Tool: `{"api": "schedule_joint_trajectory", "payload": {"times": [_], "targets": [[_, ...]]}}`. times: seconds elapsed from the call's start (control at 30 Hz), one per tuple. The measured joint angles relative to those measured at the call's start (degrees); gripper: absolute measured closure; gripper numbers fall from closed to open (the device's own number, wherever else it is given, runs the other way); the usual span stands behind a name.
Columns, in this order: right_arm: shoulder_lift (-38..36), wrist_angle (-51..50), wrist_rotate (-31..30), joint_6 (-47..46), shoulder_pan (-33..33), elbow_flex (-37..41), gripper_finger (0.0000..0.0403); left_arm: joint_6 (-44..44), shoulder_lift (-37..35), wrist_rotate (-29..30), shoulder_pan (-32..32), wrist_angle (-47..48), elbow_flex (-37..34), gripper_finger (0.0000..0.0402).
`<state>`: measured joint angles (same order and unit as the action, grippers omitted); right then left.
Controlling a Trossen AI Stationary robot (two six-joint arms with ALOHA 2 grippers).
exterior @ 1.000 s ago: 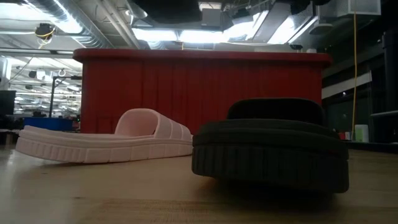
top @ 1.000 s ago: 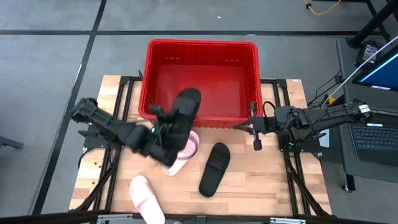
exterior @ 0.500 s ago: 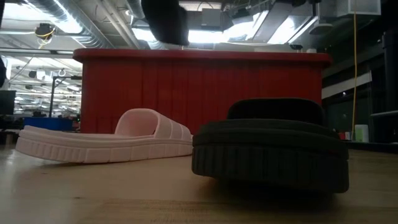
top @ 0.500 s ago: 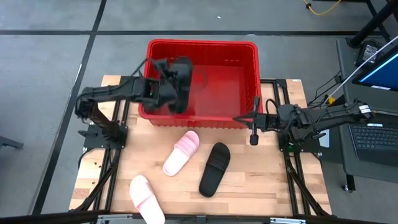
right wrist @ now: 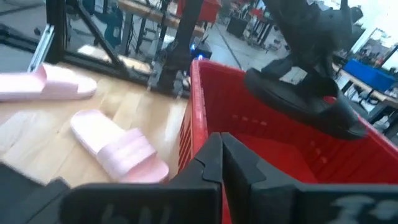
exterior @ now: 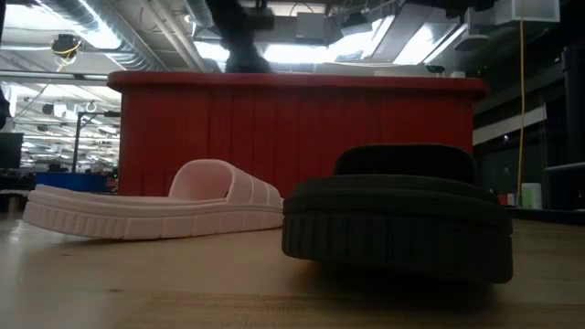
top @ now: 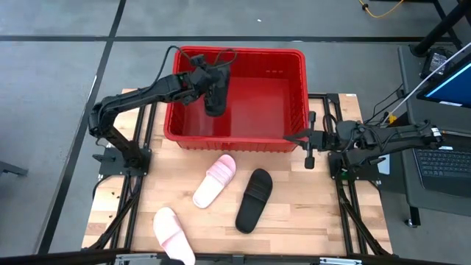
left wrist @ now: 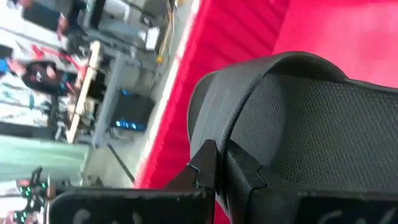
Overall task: Pick and place slides into bin
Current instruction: Put the left black slipper into the red bin
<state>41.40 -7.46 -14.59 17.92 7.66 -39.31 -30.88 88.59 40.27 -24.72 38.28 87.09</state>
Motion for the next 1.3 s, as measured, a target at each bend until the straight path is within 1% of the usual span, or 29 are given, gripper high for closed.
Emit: {"api": "schedule_joint_trajectory", "payload": {"times": [0.13, 0.43, 0.53, 0.63, 0.9, 1.07, 1.17, 1.3], "targets": [[-0.73, -2.41, 0.0, -1.86, 0.0, 0.0, 0.0397, 0.91, -0.8, -2.23, -2.97, -4.99, -5.56, 0.0397], [-0.7, -2.55, 0.01, -1.82, 0.0, 0.0, 0.0397, -1.2, -2.99, -2.36, -8.01, -16.34, -17.37, 0.0398], [-0.69, -3.49, 0.02, -2.48, 0.0, 0.0, 0.0397, -1.25, -3.45, -4.73, -9.65, -18.74, -20.7, 0.0398], [-0.7, -3.67, 0.02, -2.48, 0.0, 0.0, 0.0397, -2.4, -3.51, -5.25, -10.54, -21.1, -22.96, 0.0398], [-0.67, -4.3, 0.02, -2.41, 0.0, 0.0, 0.0397, -3.54, -3.58, -5.76, -13.32, -24.93, -25.93, 0.0397], [-0.65, -5.49, 0.02, -2.5, 0.0, 0.0, 0.0397, -4.7, -3.58, -9.25, -14.96, -31.07, -29.64, 0.0397], [-0.65, -5.58, 0.02, -2.48, 0.0, 0.0, 0.0397, -6.89, -3.58, -9.52, -15.61, -34.83, -32.09, 0.0397], [-0.65, -5.9, 0.02, -2.48, 0.0, 0.0, 0.0397, -6.94, -3.56, -9.84, -16.66, -35.69, -33.98, 0.0397]]}}
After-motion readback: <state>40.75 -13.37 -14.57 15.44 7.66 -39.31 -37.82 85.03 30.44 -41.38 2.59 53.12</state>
